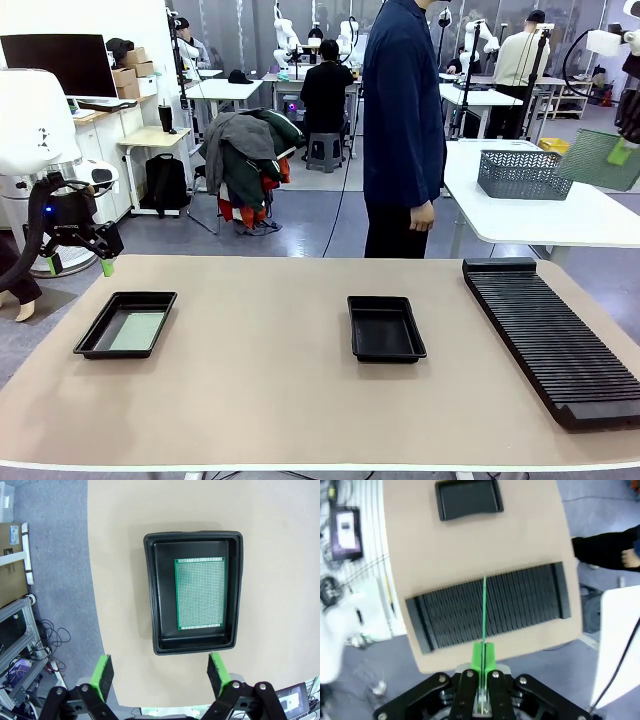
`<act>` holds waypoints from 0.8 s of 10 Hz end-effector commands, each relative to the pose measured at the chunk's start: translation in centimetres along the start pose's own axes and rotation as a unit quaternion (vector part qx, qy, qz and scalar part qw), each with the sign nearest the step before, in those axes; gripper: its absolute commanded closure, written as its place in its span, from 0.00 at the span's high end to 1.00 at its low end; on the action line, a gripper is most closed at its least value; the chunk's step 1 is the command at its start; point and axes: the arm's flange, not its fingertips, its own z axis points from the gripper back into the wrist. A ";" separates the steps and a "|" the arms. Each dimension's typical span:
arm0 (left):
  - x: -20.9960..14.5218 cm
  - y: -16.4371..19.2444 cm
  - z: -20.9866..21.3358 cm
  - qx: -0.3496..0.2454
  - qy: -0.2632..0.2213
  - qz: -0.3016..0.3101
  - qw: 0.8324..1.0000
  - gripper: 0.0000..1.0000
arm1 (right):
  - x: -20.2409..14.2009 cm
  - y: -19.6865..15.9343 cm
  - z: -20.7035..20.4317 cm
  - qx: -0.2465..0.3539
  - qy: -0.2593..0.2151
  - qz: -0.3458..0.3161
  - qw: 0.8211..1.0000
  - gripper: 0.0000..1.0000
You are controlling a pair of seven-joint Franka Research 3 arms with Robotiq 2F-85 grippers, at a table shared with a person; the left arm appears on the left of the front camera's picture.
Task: Inspect and transfer BCBs to ESD trays.
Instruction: Pick up the Blank PCB from the PCB Rack and place it in the right ESD tray.
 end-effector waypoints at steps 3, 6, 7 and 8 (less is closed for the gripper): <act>0.1 0.0 -0.1 0.000 -0.002 0.000 1.000 1.00 | 1.9 1.2 -3.3 0.035 -0.105 -0.259 0.960 0.03; 0.1 0.0 -0.1 0.000 -0.002 0.000 1.000 1.00 | 3.3 3.0 -9.4 0.092 -0.149 -0.396 0.901 0.03; 0.1 0.0 -0.1 0.000 -0.002 0.000 1.000 1.00 | 3.3 2.9 -11.6 0.113 -0.172 -0.428 0.880 0.03; 0.1 0.0 -0.1 0.000 -0.002 0.000 1.000 1.00 | 3.8 3.3 -13.8 0.138 -0.200 -0.448 0.861 0.03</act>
